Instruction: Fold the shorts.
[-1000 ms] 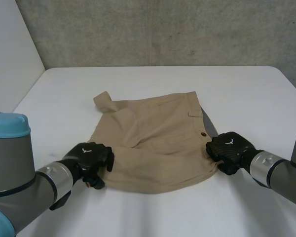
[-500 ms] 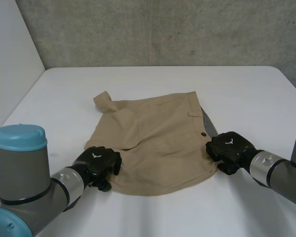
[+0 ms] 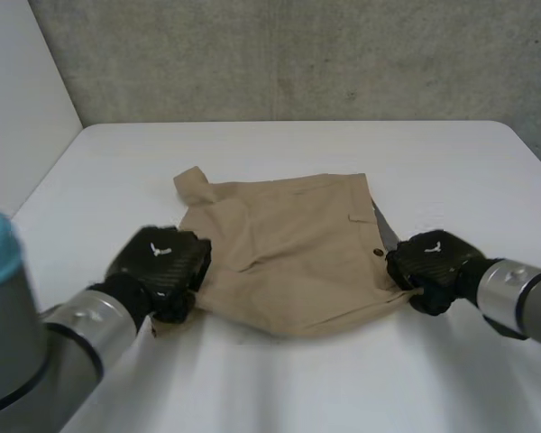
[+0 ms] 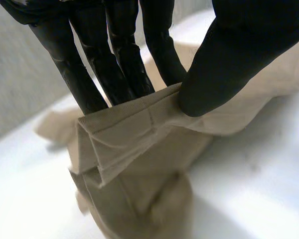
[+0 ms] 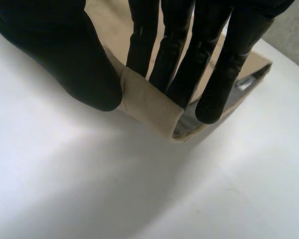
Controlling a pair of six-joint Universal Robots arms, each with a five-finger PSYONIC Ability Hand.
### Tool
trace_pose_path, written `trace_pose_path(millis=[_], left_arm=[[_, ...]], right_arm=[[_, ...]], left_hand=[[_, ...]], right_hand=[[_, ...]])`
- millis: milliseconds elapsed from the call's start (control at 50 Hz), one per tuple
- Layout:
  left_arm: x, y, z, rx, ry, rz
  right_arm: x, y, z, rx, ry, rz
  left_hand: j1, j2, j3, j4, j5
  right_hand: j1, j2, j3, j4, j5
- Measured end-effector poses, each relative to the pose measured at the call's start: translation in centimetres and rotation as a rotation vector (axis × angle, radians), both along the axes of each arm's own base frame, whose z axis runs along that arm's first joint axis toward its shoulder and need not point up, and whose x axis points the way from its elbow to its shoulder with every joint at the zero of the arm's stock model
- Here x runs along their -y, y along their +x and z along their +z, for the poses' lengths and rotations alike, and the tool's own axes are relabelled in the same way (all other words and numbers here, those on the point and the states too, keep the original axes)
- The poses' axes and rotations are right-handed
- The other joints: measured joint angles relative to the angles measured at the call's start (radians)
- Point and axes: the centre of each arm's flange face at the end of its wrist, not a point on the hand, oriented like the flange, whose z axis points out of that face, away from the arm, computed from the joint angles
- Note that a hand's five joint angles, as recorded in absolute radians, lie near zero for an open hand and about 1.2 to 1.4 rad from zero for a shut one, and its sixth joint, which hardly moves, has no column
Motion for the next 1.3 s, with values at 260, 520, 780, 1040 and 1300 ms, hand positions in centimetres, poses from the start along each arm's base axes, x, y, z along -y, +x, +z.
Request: trace_pose_path(millis=[260,520,780,1040,1300], left_arm=[[-4.5,1.7,5.0,-0.097,0.047,-0.021],[-2.9,1.4,3.4,-0.082,0.16,-0.037],[9.5,-3.9,0.3,-0.045,-0.006,-0.001],[19.3,-8.4,-2.6,-0.011,-0.346,0.076],[23.1,-12.3,-6.8,-0.007,-0.6,0.042]], right_arm=[[-4.9,-1.8,8.0,-0.173,-0.069,0.095],[-3.1,-2.7,8.1,-0.178,-0.086,0.058],[4.5,0.7,4.0,-0.111,-0.181,-0.082],[12.3,4.2,0.4,-0.054,-0.516,-0.169],[17.0,7.9,-4.8,0.023,-0.747,-0.174]], left_hand=[[0.0,0.0,0.0,0.0,0.0],[0.0,0.001,0.002,0.0,0.0],[0.0,0.002,0.005,0.0,0.0],[0.0,0.003,0.005,0.001,0.0],[-0.344,-0.336,-0.326,-0.34,-0.297]], right_hand=[[0.0,0.0,0.0,0.0,0.0],[0.0,0.0,0.0,0.0,0.0],[0.0,0.0,0.0,0.0,0.009],[0.0,0.0,0.003,0.001,0.009],[-0.399,-0.43,-0.421,-0.423,-0.388]])
